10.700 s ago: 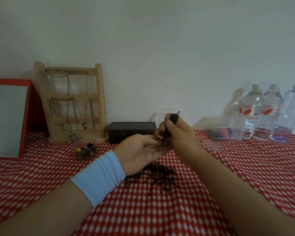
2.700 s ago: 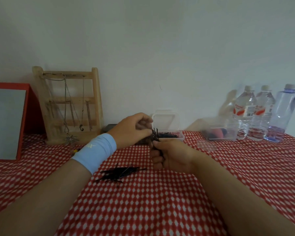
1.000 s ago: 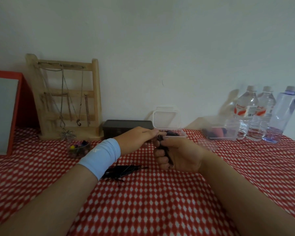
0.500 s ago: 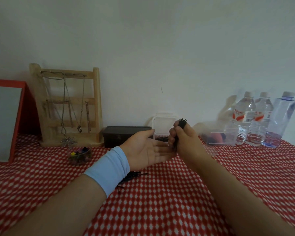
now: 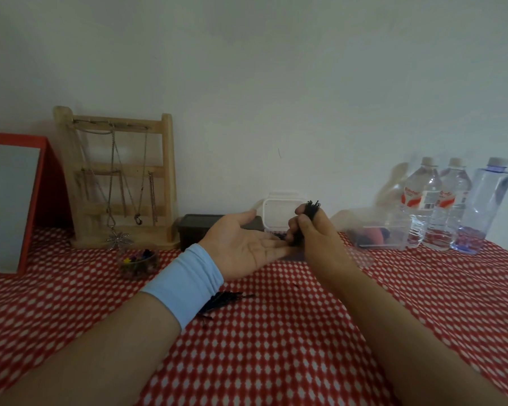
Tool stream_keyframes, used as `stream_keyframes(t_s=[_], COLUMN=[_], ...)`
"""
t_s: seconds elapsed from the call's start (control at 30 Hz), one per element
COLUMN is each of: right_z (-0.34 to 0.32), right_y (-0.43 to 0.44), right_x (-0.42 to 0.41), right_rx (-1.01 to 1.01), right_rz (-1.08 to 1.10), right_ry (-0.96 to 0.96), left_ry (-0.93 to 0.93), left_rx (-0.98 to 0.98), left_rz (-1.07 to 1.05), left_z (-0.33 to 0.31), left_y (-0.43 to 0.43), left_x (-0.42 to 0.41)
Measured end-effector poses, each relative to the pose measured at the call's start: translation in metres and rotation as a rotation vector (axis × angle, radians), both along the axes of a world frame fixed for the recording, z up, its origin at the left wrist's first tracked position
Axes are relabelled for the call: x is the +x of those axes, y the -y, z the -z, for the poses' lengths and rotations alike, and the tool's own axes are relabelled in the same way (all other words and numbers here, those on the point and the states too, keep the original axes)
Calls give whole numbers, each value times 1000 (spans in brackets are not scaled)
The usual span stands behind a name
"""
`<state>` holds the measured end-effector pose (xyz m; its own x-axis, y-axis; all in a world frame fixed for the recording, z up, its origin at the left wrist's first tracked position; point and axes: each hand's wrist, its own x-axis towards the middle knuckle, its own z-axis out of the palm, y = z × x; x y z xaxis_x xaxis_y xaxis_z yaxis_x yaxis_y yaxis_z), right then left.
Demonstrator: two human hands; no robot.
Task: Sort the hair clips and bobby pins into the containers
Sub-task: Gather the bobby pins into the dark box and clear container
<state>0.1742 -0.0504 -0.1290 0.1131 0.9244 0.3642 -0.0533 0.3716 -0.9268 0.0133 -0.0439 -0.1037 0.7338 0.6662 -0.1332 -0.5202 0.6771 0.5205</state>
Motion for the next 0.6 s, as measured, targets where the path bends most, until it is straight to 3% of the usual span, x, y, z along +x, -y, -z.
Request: stream_keyframes(t_s=[0.1,0.2,0.27,0.37,0.47,0.6], right_z=[4,1,-5,-21,-44,-64], right_y=[-2,-1,-2,-7,-17,-37], right_x=[0,5,14,25,31,40], right_rx=[-67,-196,-286,-331,-361,-360], right_rz=[-78,-212,-281,-286,-297,-275], right_ry=[-15,-222,-283,22,376,759], left_ry=[-142,-639,-918,-967,-1009,-1112], left_rx=[93,377,559,894,1290,1399], left_rz=[-5,-8,-136,-437,-383,-467], left_z=[2,-2,-8,-16,-22,-29], left_y=[-3,0,-2,-16,-24,-39], left_x=[-2,-5,-4,0,12,20])
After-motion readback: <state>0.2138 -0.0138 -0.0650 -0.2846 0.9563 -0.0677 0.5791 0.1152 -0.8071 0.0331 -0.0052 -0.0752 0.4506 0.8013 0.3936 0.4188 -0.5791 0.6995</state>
